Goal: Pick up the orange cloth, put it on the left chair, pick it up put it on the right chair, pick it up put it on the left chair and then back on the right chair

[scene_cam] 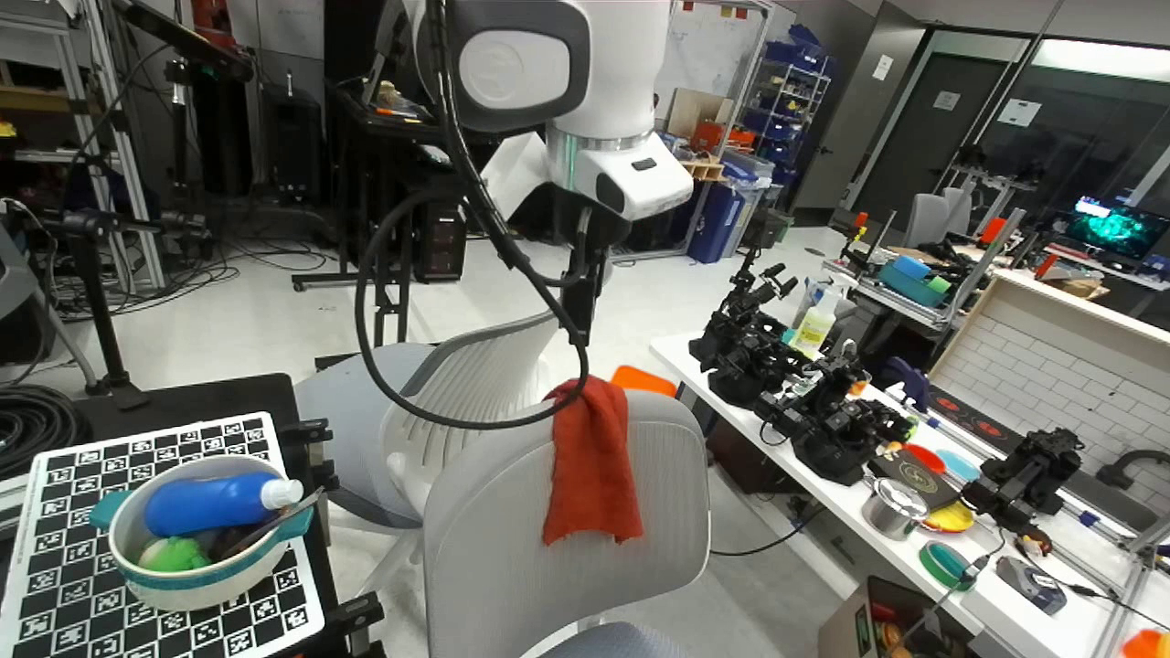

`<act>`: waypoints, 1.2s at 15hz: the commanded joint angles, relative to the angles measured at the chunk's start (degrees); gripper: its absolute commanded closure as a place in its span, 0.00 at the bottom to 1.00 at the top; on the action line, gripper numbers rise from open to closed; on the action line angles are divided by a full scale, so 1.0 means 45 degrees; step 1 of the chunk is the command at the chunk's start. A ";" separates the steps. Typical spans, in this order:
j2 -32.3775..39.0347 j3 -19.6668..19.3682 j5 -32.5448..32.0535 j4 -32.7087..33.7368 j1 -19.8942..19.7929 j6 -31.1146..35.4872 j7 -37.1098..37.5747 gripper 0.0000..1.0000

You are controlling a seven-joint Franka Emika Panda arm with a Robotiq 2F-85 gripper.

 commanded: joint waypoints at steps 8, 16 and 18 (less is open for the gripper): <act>0.3686 -0.0186 0.0008 0.2817 0.0019 0.0110 0.2235 0.00; 0.5815 -0.0115 0.0227 0.4652 0.0045 -0.0355 0.2450 0.00; 0.6166 -0.0049 0.0271 0.4929 0.0089 -0.0564 0.2526 0.00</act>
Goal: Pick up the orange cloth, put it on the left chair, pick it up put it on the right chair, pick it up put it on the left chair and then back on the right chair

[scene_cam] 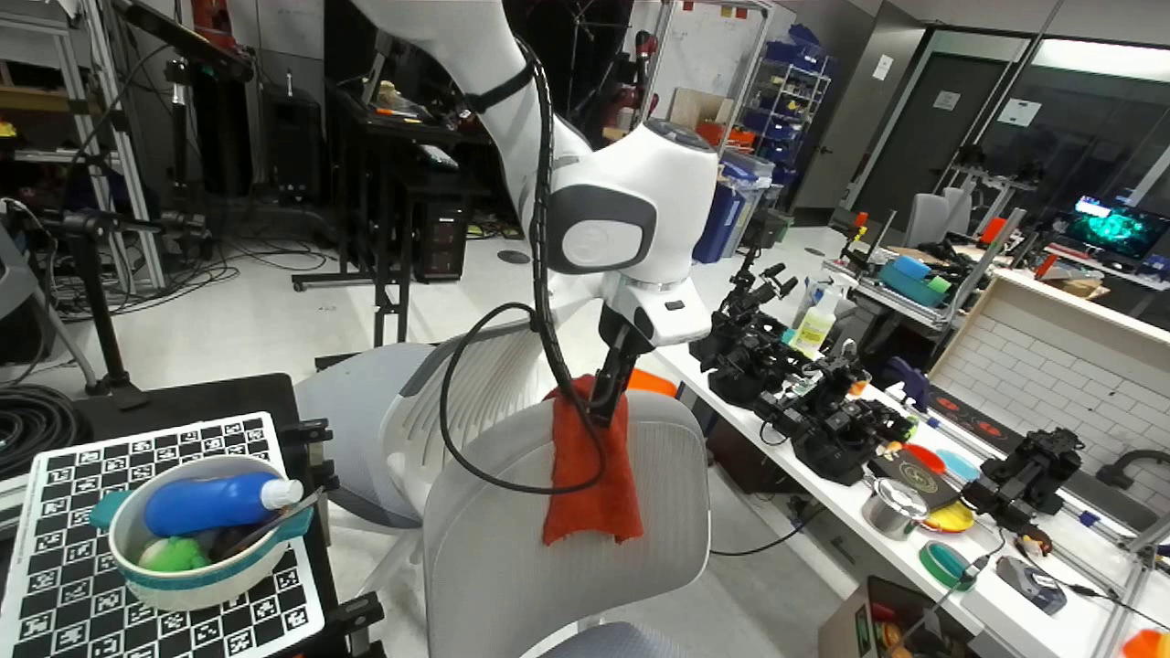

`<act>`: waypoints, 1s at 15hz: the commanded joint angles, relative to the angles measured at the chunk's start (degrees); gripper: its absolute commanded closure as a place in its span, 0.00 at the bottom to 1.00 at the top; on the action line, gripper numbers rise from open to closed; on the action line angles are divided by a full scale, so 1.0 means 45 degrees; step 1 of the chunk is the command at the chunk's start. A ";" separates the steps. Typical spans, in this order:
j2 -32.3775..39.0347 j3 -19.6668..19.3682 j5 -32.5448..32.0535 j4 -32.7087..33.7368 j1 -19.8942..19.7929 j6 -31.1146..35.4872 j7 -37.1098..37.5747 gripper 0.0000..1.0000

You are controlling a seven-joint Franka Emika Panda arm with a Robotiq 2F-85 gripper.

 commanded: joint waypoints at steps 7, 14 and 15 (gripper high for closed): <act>0.0974 0.0076 0.0206 0.1480 0.0291 -0.1002 0.0556 0.58; 0.0358 -0.0086 0.0139 0.2016 0.0043 -0.1765 0.0463 1.00; -0.0002 -0.0103 0.0114 0.1997 0.0030 -0.1883 0.0433 1.00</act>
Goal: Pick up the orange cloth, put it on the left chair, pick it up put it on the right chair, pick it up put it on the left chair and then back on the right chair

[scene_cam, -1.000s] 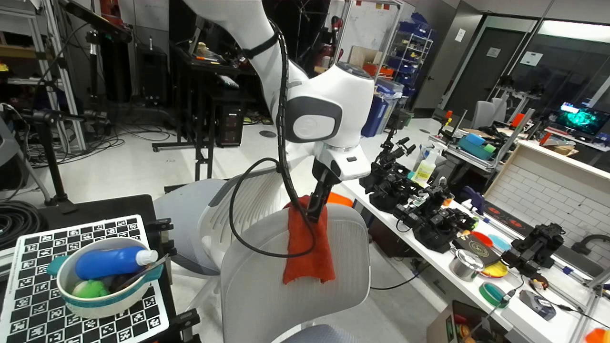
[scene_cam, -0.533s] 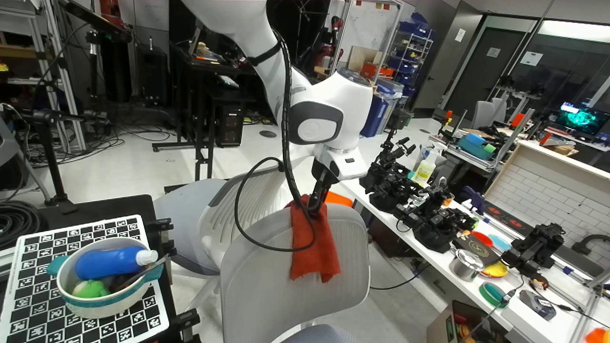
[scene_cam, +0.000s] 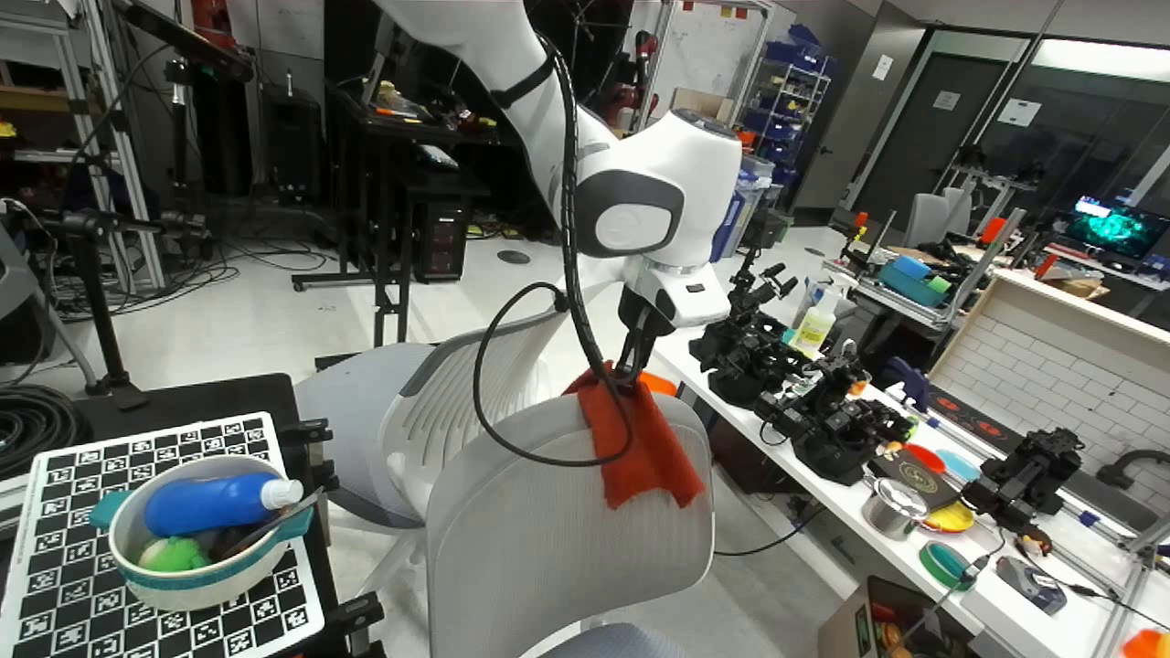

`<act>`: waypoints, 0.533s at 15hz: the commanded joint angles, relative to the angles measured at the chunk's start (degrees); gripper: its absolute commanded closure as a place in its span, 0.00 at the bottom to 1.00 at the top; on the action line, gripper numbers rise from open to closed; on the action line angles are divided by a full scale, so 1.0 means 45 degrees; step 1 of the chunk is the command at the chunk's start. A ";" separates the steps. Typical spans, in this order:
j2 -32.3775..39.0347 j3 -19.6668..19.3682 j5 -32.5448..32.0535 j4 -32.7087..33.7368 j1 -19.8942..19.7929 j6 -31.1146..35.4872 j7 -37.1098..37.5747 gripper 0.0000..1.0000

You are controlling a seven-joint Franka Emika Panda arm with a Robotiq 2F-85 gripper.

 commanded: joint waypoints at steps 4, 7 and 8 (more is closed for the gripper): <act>-0.2312 -0.0048 -0.0071 0.0235 -0.0063 -0.1242 -0.0098 0.98; -0.3446 0.0029 -0.0281 0.0686 0.0061 -0.1834 -0.0061 0.98; -0.3808 0.0080 -0.0360 0.0902 0.0133 -0.2088 -0.0006 0.98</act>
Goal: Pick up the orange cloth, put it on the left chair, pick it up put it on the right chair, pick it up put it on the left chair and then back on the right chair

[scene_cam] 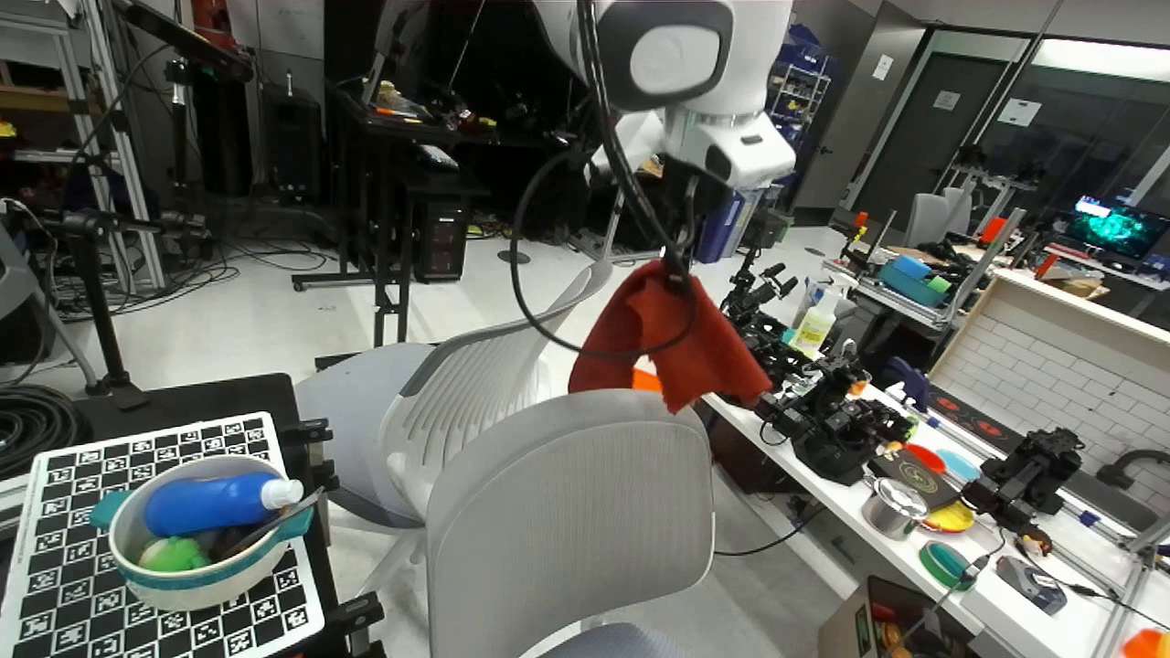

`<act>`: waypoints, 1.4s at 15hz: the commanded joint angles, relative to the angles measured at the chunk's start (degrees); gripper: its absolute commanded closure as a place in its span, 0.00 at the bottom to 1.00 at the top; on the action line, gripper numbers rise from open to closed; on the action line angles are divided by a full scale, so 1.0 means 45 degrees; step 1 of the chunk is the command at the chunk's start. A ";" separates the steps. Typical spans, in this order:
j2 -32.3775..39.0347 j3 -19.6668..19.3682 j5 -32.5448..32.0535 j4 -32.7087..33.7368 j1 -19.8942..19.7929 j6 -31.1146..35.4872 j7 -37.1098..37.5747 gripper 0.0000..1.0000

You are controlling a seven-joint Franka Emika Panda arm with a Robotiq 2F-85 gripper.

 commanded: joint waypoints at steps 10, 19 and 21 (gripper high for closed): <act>-0.2290 0.1317 -0.0906 0.2664 0.1237 -0.2206 0.1035 0.98; -0.1711 0.1686 -0.0670 0.0815 0.1544 -0.1502 0.1071 0.98; -0.1548 0.1668 -0.0648 0.0395 0.1554 -0.1329 0.1090 0.98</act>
